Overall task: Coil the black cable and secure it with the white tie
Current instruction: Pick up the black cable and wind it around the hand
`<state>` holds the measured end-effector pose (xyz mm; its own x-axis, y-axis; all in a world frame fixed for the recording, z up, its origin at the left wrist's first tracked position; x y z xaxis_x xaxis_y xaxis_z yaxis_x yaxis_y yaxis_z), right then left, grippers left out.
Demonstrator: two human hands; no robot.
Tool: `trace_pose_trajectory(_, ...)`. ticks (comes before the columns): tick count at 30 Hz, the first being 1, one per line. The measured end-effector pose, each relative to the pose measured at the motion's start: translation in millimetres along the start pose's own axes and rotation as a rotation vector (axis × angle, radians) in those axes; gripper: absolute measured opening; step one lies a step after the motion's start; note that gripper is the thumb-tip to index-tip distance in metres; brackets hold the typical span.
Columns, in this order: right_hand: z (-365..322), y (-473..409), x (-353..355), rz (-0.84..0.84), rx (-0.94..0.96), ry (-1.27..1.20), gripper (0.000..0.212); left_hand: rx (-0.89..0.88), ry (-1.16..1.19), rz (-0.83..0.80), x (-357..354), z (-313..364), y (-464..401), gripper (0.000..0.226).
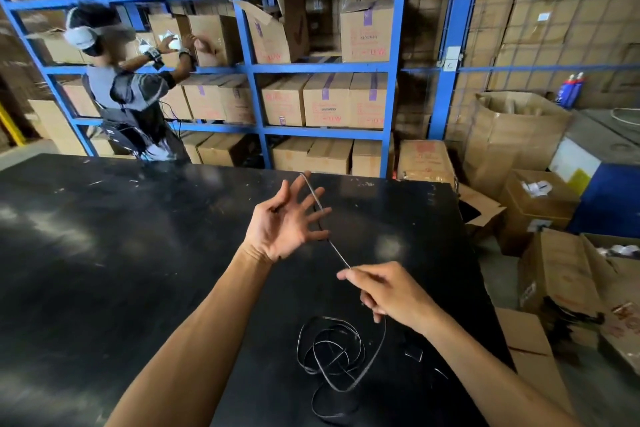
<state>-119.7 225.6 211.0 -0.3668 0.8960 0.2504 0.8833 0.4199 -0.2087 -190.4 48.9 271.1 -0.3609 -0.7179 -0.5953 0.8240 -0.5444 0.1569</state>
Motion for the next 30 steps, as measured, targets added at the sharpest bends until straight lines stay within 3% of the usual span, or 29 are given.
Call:
trace_pose_trajectory(5,-40.7,-3.6,39.0,0.065,0.027,0.091,0.021,0.174,-0.109,0.091,23.8,-13.5,12.9,0.048)
trace_pose_trajectory(11,-105.5,-38.3,91.7,0.157,0.066,-0.042,0.037,0.428,-0.321,-0.034,3.6,-57.6,21.0,0.041)
trace_pose_trajectory(16,-110.9,-72.9,116.1,0.376,0.102,0.131,0.019,0.559,-0.409,-0.23,-42.7,-78.2,30.3,0.047)
trace_pose_trajectory(21,-82.7,-76.7,96.8,0.359,0.082,0.178,0.006,0.46,-0.374,-0.509,-90.4,-62.0,43.3,0.056)
trace_pose_trajectory(24,-51.6,-67.0,64.2,0.287,-0.014,0.098,0.021,0.304,-0.239,-0.626,-106.7,-35.1,47.5,0.059)
trace_pose_trajectory(27,-20.8,-46.5,29.5,0.23,-0.108,-0.021,0.029,0.191,-0.124,-0.596,-104.7,-8.2,40.2,0.062)
trace_pose_trajectory(30,-13.5,-21.6,2.4,0.091,-0.072,-0.031,0.031,0.096,-0.134,-0.435,-86.4,17.4,29.1,0.058)
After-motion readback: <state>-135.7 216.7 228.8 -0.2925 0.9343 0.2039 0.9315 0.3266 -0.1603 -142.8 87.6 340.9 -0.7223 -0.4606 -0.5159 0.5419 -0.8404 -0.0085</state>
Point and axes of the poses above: each hand's wrist, its own y-axis away from the middle knuckle, its own x-axis out of the back of the hand, z = x × y, the point moved 7 cm from there along -y, towards the middle knuckle, and after that the axes turned 12 degrees about x, right-handed, at the moved point
